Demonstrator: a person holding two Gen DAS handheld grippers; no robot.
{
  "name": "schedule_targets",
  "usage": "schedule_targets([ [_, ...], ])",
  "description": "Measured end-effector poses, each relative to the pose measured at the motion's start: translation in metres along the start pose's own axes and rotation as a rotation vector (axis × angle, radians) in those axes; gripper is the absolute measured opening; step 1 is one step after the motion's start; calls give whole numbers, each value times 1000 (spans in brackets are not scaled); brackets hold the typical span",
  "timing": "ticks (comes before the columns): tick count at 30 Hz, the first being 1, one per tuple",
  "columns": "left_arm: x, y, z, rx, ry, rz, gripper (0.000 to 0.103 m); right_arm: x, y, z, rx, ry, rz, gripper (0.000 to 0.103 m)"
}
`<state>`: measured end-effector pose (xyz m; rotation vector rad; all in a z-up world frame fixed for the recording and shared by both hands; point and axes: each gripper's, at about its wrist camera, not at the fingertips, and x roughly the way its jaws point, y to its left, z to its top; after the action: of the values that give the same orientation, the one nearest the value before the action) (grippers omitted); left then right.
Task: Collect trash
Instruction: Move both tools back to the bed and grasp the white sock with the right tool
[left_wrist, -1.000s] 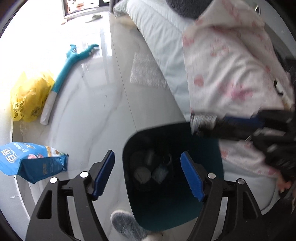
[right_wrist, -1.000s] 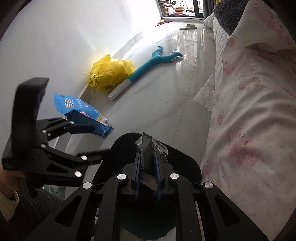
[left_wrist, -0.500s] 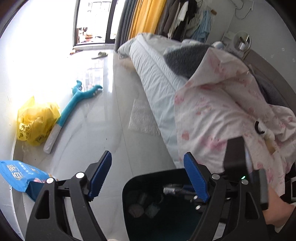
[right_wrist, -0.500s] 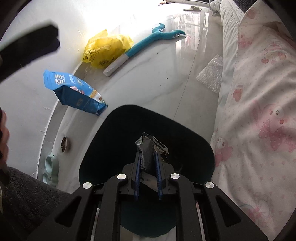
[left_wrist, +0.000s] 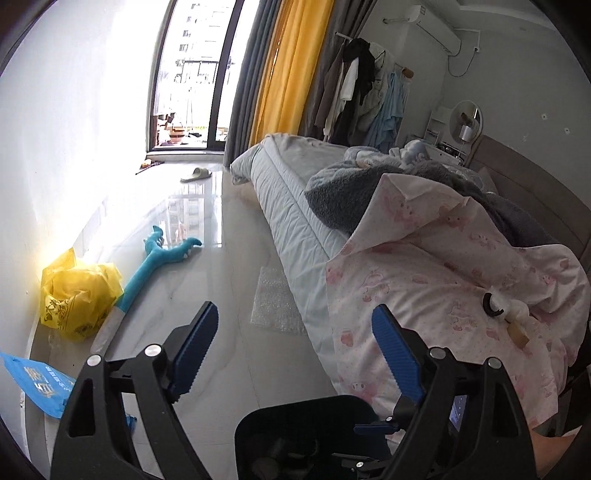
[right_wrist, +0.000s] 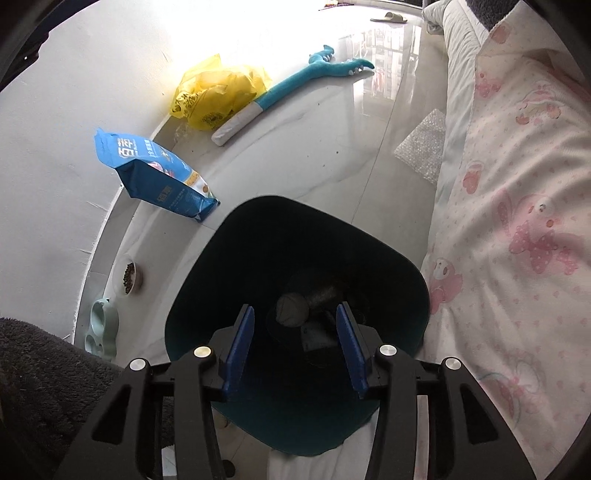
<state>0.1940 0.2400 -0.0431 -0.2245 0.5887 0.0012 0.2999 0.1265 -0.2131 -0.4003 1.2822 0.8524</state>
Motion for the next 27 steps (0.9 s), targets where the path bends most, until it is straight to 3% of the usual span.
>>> schedule_targets([
  [6,-9,-22,12,9,-71,-21,88,-27,-1,-3,-24,-73,-11,64],
  [16,1,-63,23,-14,-102,-72,89,-87,-20,-19,-67,-266,-96,71],
  [27,19,-122,23,10,-84,-137,90,-136,-82,-51,-4,-395,-155,76],
])
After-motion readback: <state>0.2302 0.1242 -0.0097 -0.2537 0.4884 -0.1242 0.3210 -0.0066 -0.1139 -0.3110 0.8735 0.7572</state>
